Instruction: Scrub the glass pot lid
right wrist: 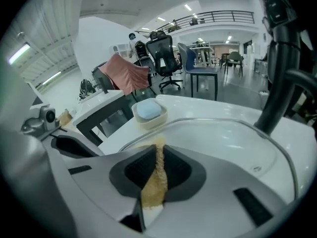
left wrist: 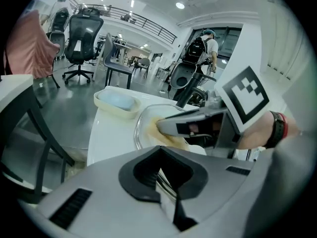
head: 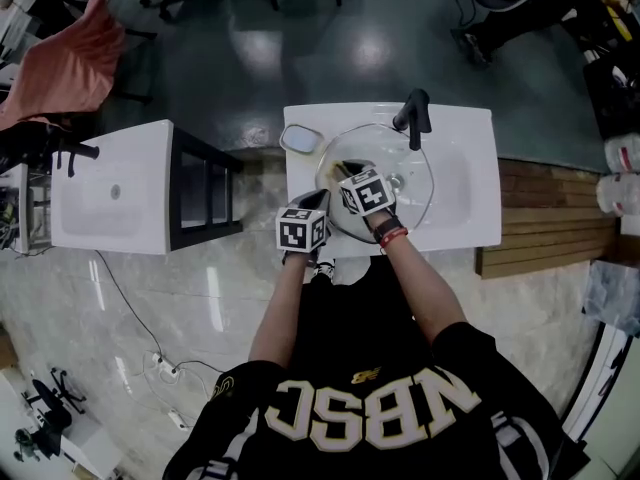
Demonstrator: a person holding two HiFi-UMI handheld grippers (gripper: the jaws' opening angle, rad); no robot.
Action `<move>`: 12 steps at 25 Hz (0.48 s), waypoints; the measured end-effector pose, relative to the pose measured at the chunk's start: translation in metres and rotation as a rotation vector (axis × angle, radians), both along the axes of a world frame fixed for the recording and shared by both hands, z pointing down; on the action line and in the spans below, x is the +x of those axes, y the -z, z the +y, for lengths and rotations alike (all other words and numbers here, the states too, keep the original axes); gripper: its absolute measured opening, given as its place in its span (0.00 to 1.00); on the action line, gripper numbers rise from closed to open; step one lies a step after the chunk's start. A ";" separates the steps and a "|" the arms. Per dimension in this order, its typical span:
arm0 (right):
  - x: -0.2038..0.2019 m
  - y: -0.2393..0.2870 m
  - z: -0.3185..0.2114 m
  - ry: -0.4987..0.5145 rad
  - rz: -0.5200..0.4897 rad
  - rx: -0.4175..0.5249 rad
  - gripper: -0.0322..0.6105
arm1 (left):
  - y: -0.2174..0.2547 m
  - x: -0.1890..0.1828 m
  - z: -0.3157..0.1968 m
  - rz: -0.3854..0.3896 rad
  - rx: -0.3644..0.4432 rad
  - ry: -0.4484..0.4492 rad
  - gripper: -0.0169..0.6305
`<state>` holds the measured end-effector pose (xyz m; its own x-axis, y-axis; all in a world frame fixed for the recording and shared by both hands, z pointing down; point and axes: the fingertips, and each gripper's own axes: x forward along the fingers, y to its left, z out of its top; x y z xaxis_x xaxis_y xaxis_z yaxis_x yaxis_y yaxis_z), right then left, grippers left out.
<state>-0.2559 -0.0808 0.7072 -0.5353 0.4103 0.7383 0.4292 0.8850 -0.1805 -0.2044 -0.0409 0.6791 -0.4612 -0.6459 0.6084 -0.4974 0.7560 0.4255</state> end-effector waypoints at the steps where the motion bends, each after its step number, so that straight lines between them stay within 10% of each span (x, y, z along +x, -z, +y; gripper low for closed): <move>1: -0.006 -0.002 0.000 0.002 -0.008 0.000 0.13 | 0.000 0.000 0.000 0.001 -0.001 -0.002 0.05; 12: -0.055 0.008 -0.051 -0.133 -0.120 0.137 0.13 | 0.000 0.002 0.001 0.004 -0.013 -0.018 0.05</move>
